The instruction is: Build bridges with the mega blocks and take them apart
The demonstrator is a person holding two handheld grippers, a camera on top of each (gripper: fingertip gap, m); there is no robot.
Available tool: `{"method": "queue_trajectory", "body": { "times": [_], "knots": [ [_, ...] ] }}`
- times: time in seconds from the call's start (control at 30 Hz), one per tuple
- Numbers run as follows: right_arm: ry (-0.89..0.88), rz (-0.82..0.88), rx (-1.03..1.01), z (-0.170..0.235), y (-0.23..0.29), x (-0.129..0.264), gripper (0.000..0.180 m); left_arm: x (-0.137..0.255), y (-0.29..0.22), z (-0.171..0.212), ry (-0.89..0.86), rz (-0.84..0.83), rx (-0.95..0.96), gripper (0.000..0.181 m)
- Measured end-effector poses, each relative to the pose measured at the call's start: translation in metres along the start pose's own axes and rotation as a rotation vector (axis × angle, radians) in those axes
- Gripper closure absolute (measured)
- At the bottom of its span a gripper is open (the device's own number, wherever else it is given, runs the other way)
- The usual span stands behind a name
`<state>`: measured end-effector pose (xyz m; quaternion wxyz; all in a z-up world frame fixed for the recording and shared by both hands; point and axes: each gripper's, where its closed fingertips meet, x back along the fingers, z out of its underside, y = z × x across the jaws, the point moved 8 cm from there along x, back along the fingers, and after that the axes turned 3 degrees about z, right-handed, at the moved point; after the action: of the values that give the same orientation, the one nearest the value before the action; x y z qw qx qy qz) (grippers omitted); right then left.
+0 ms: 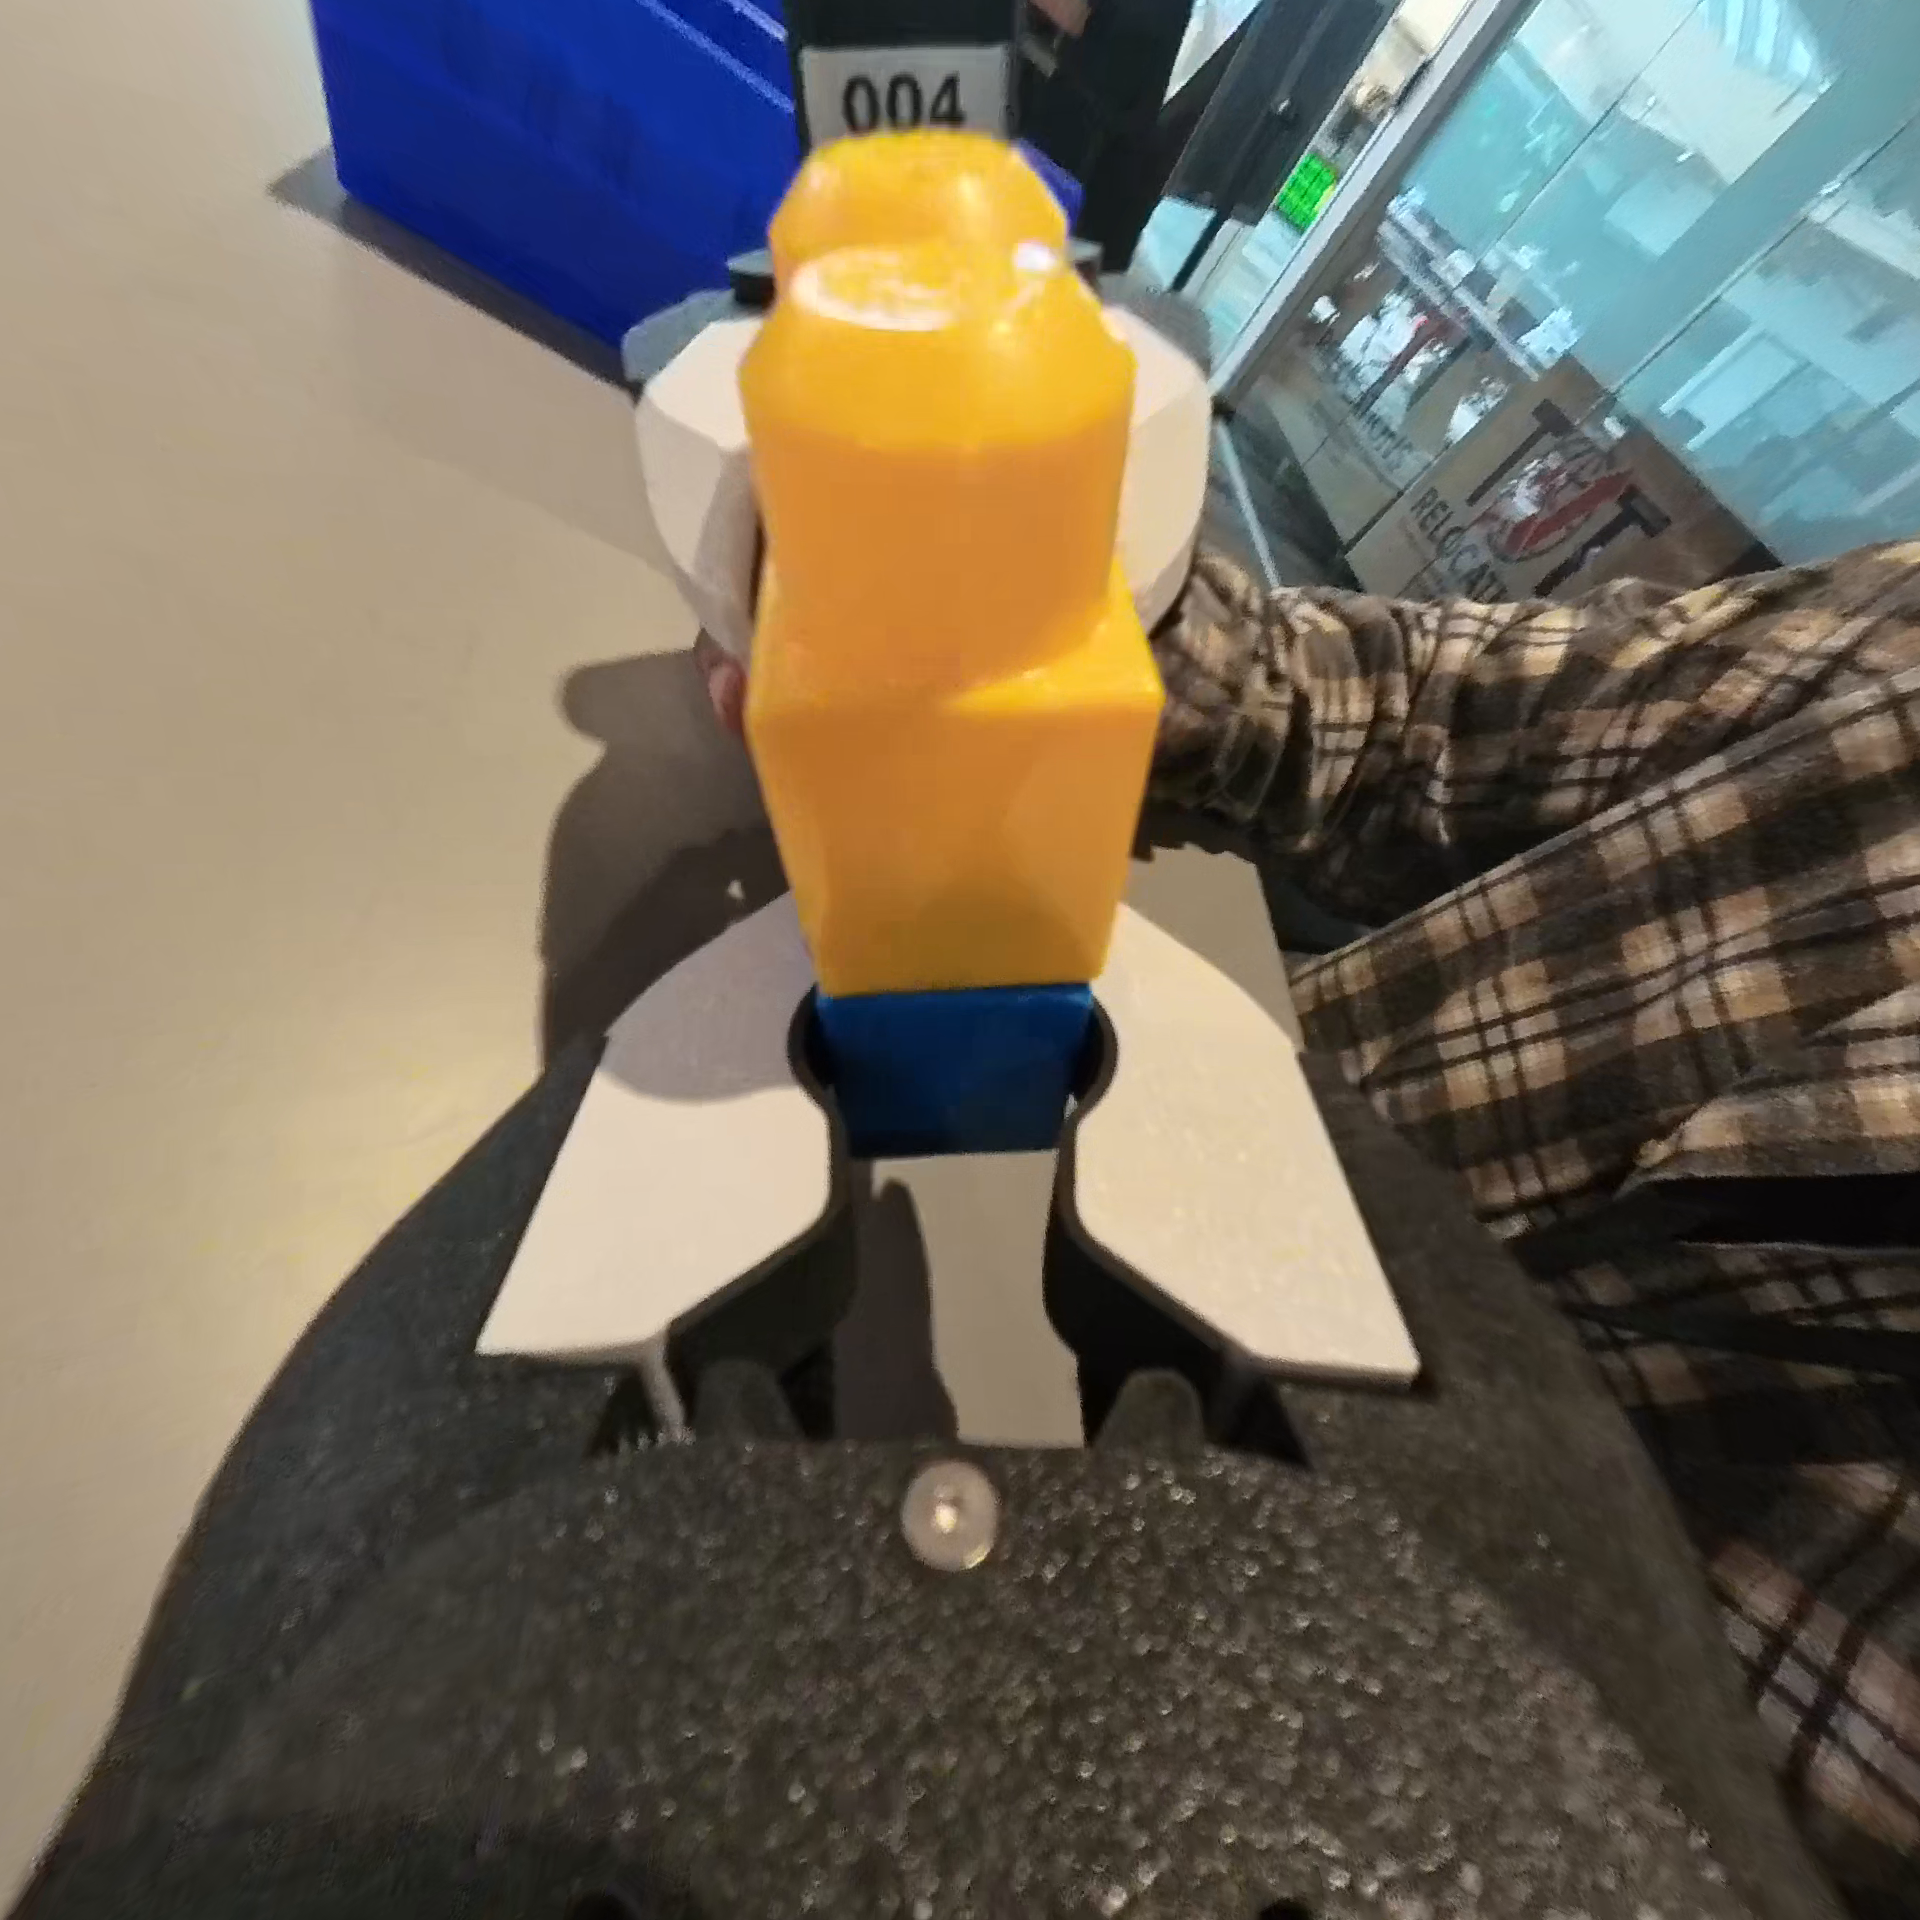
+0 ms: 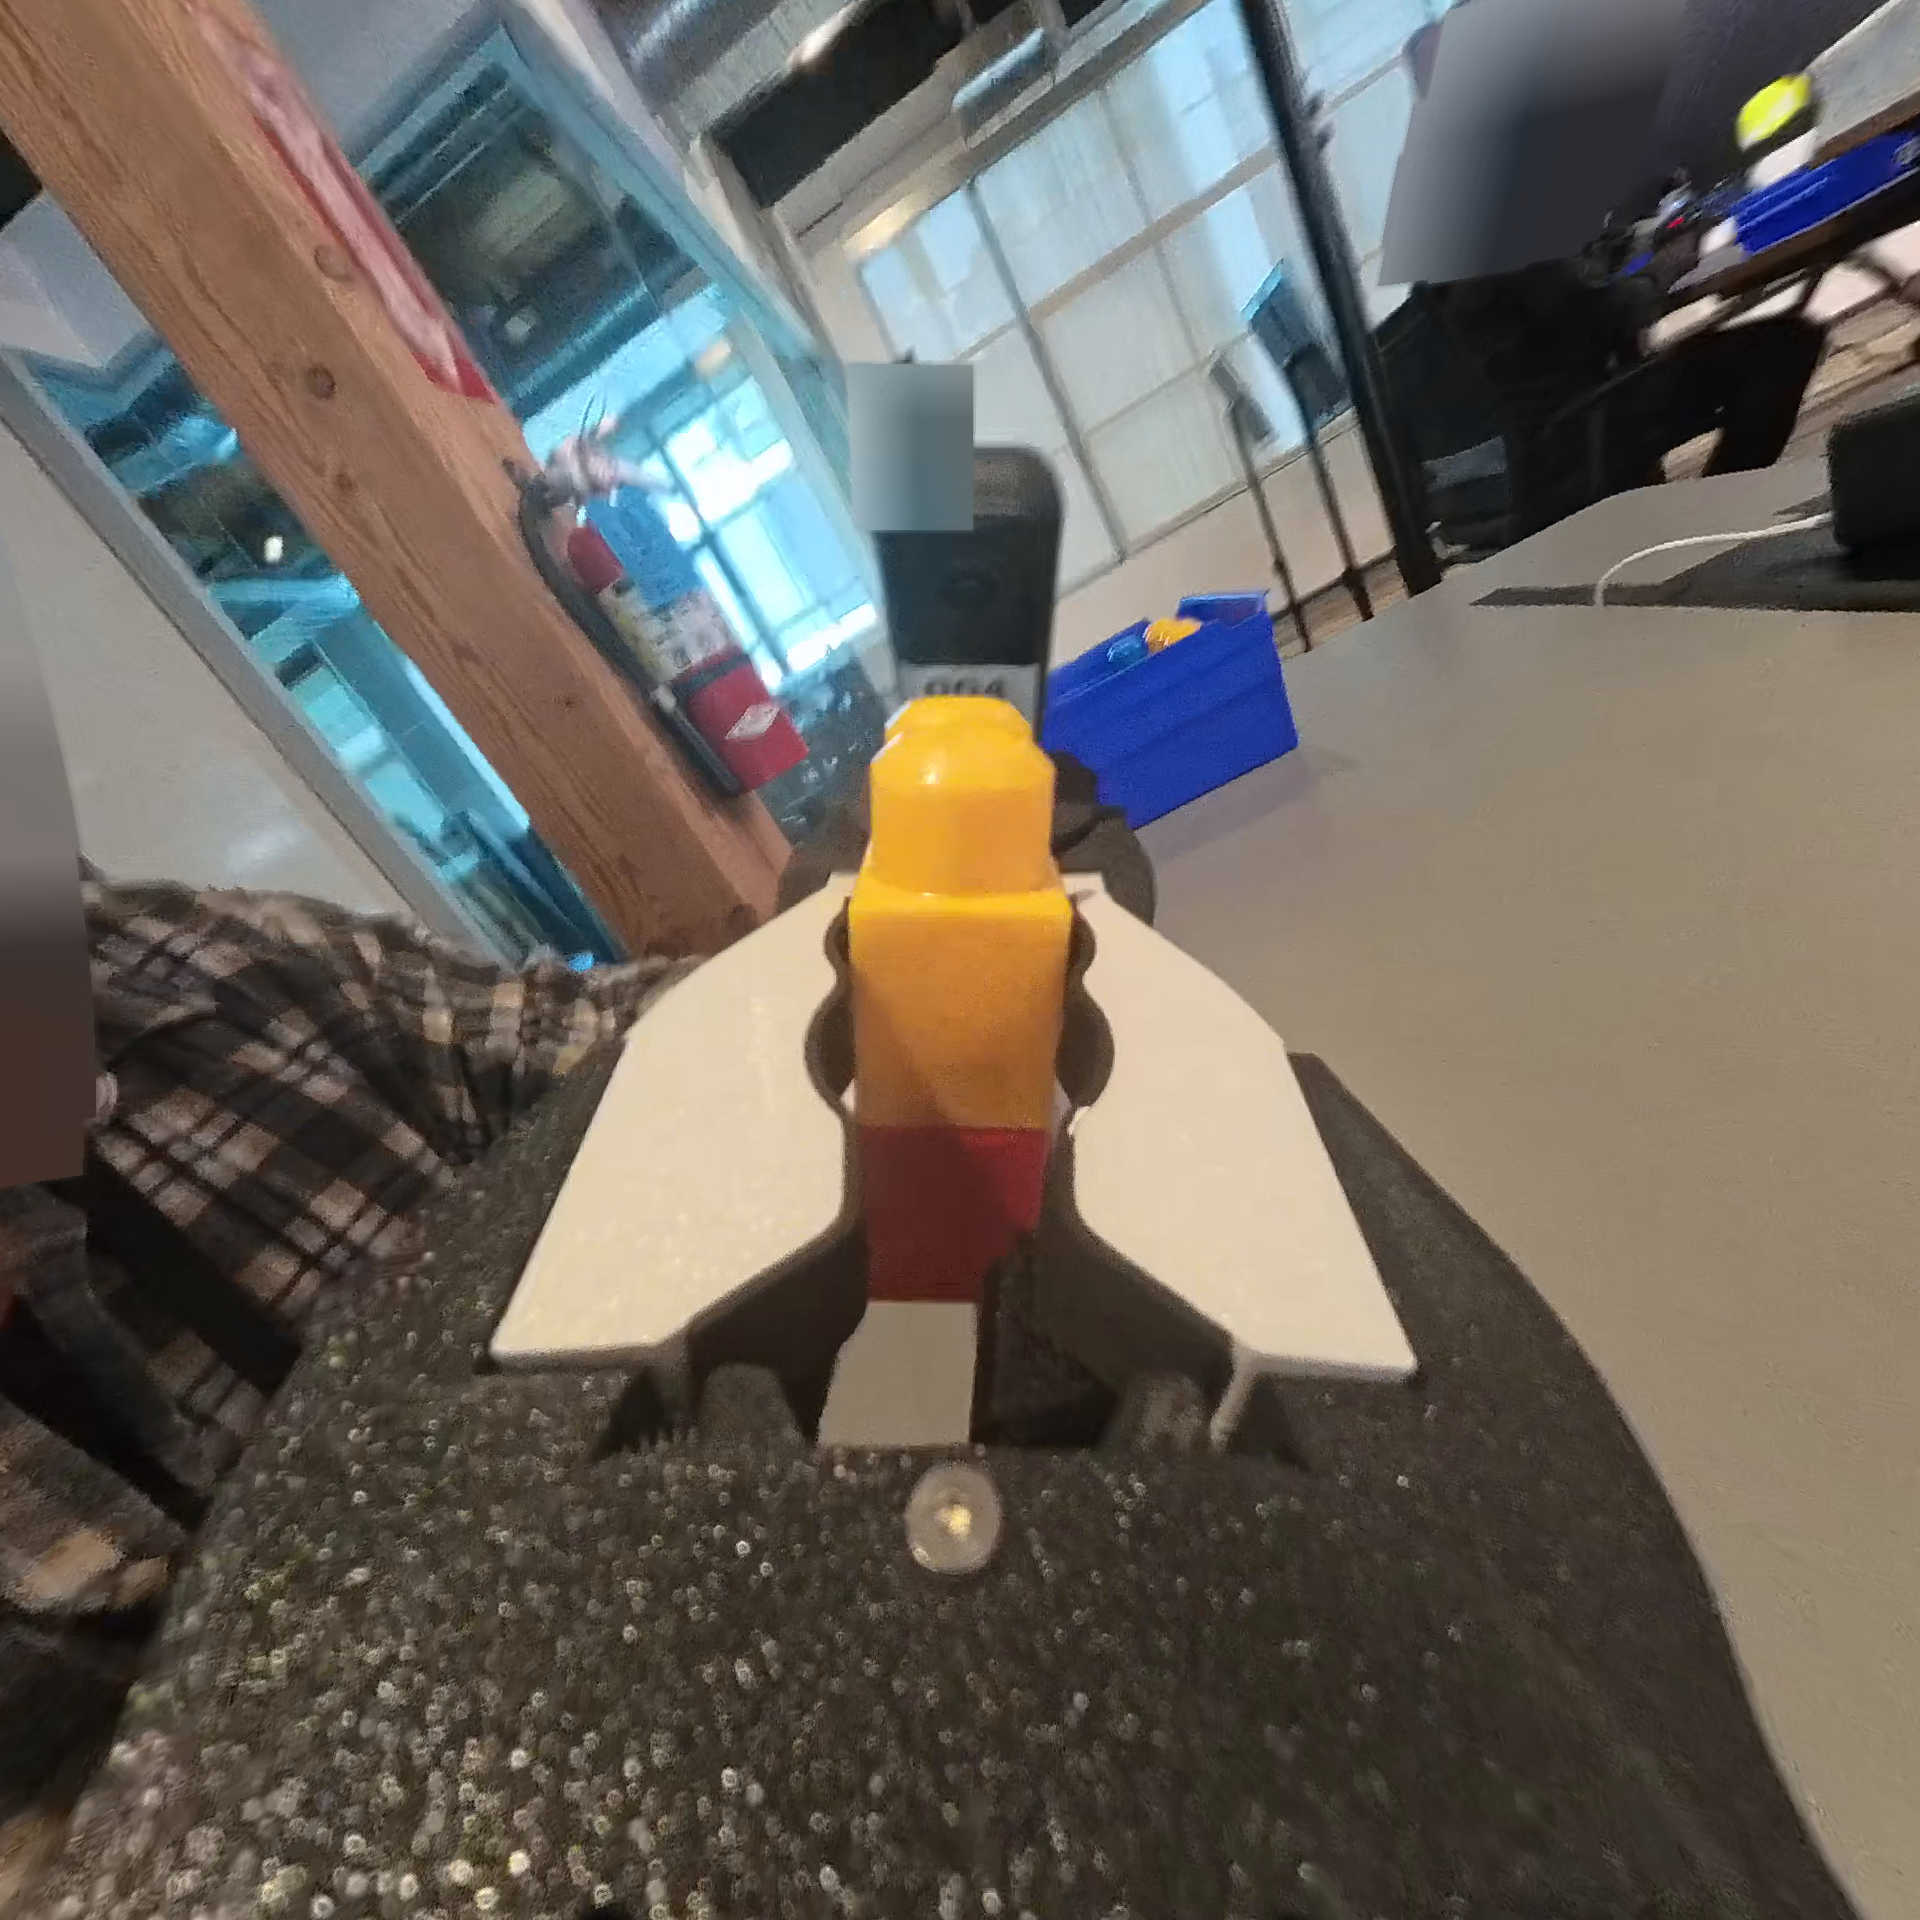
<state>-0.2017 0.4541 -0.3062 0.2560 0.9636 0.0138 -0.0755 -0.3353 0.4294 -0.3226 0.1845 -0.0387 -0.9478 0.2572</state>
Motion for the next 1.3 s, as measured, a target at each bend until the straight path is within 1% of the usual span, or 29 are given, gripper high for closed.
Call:
{"method": "queue_trajectory", "body": {
  "times": [0.03,0.1,0.13,0.2,0.3,0.4,0.53,0.67,0.77,0.9,1.03,1.07,1.13,1.2,1.27,1.3],
  "knots": [
    [-0.057,0.013,-0.016,-0.003,-0.002,0.002,0.143,-0.002,0.001,0.003,0.039,-0.019,0.002,0.139],
    [-0.212,0.020,-0.072,-0.018,-0.007,0.019,0.144,-0.011,0.002,0.011,0.128,-0.048,-0.004,0.139],
    [-0.238,0.038,-0.062,-0.022,-0.009,0.028,0.144,-0.015,0.001,0.011,0.119,-0.032,0.008,0.139],
    [-0.216,0.092,-0.012,-0.024,-0.009,0.038,0.144,-0.013,-0.002,0.003,0.052,0.029,0.045,0.139],
    [-0.216,0.120,0.021,-0.028,-0.008,0.042,0.144,-0.003,0.000,0.000,0.026,-0.023,-0.003,0.139],
    [-0.198,0.135,0.055,-0.030,-0.008,0.043,0.144,0.005,0.002,0.001,0.025,-0.063,-0.008,0.139],
    [-0.202,0.145,0.080,-0.030,-0.009,0.045,0.144,0.012,0.013,0.007,0.146,-0.206,-0.036,0.139],
    [-0.161,0.157,0.104,-0.027,-0.010,0.043,0.144,0.014,0.022,0.014,0.224,-0.259,-0.011,0.139],
    [-0.094,0.159,0.128,-0.022,-0.011,0.038,0.144,0.016,0.026,0.016,0.275,-0.317,-0.016,0.139],
    [-0.010,0.174,0.174,-0.017,-0.011,0.032,0.144,0.018,0.037,0.028,0.489,-0.442,0.016,0.139],
    [0.049,0.181,0.189,-0.012,-0.012,0.029,0.143,0.013,0.038,0.027,0.512,-0.411,0.040,0.139],
    [0.064,0.180,0.193,-0.012,-0.012,0.029,0.144,0.013,0.038,0.026,0.501,-0.405,0.036,0.137],
    [0.075,0.178,0.197,-0.012,-0.012,0.029,0.144,0.012,0.038,0.025,0.482,-0.391,0.028,0.124],
    [0.072,0.170,0.189,-0.013,-0.011,0.029,0.143,0.015,0.037,0.022,0.443,-0.384,0.026,0.106],
    [0.056,0.159,0.177,-0.014,-0.011,0.031,0.143,0.021,0.034,0.011,0.359,-0.359,0.018,0.096],
    [0.047,0.149,0.168,-0.014,-0.010,0.031,0.144,0.026,0.031,0.002,0.288,-0.336,0.008,0.094]
  ]
}}
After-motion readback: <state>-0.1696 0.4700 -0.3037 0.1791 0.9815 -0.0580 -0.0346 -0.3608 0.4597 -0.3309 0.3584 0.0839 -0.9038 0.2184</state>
